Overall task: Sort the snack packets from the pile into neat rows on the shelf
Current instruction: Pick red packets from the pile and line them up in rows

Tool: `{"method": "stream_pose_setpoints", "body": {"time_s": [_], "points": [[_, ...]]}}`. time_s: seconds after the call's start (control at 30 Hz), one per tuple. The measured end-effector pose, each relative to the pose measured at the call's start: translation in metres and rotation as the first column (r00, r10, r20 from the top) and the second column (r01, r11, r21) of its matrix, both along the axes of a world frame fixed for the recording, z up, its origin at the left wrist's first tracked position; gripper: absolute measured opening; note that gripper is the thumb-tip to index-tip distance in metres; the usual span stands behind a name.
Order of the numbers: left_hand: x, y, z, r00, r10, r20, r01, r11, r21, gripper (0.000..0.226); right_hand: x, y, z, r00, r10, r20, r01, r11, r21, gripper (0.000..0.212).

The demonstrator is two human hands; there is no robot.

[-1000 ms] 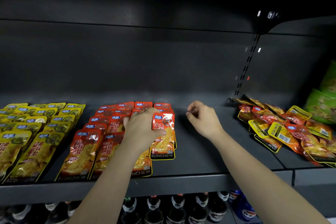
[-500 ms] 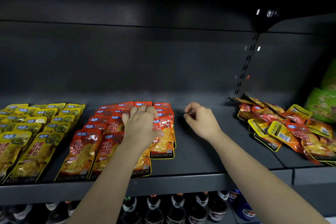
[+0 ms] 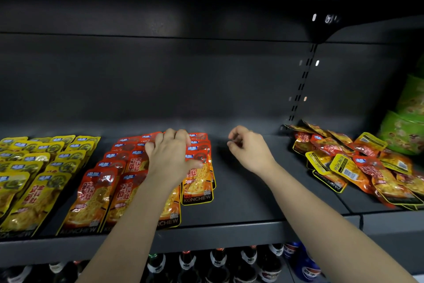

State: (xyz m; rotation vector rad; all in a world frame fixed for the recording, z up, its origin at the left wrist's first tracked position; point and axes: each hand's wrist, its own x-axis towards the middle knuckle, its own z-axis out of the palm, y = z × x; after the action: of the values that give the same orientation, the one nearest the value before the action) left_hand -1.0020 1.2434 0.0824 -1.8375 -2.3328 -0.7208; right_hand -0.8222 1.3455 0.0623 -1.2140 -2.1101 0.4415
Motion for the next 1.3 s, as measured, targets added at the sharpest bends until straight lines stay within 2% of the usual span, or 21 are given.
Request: {"method": "stream_pose_setpoints", "body": {"time_s": [0.1, 0.23, 0.37, 0.73, 0.83, 0.93, 1.1, 1.2, 1.3], "points": [[0.006, 0.008, 0.005, 1.000, -0.019, -0.012, 0.020, 0.998, 0.066, 0.035, 0.010, 0.003, 0.008, 1.000, -0.012, 0.024, 0.011, 1.000, 0.026, 0.008], [0.026, 0.026, 0.008, 0.991, -0.085, -0.103, 0.094, 0.992, 0.084, 0.030, 0.033, 0.010, 0.016, 0.997, -0.026, 0.073, 0.021, 0.997, 0.072, 0.009], [0.057, 0.047, 0.006, 0.980, -0.165, -0.114, 0.171, 0.984, 0.040, 0.031, 0.064, 0.018, 0.022, 0.991, -0.058, 0.124, 0.041, 0.990, 0.138, 0.010], [0.160, 0.103, 0.009, 0.914, -0.384, -0.131, 0.368, 0.921, -0.130, 0.040, 0.150, 0.030, 0.030, 0.980, -0.170, 0.107, 0.143, 0.965, 0.221, 0.009], [0.189, 0.116, 0.014, 0.889, -0.451, -0.082, 0.429, 0.881, -0.198, 0.048, 0.174, 0.033, 0.030, 0.974, -0.205, 0.096, 0.182, 0.961, 0.210, 0.010], [0.215, 0.123, 0.014, 0.864, -0.501, 0.053, 0.498, 0.833, -0.241, 0.059, 0.194, 0.036, 0.029, 0.968, -0.229, 0.100, 0.206, 0.958, 0.197, 0.012], [0.234, 0.129, 0.006, 0.856, -0.467, 0.222, 0.511, 0.828, -0.230, 0.073, 0.213, 0.040, 0.027, 0.965, -0.249, 0.078, 0.229, 0.952, 0.202, 0.010], [0.237, 0.133, -0.003, 0.853, -0.432, 0.293, 0.498, 0.843, -0.204, 0.063, 0.220, 0.045, 0.024, 0.966, -0.250, 0.061, 0.232, 0.950, 0.207, 0.009], [0.236, 0.137, -0.011, 0.800, -0.408, 0.440, 0.515, 0.844, -0.154, 0.045, 0.223, 0.050, 0.022, 0.966, -0.253, 0.053, 0.239, 0.952, 0.190, 0.008]]}}
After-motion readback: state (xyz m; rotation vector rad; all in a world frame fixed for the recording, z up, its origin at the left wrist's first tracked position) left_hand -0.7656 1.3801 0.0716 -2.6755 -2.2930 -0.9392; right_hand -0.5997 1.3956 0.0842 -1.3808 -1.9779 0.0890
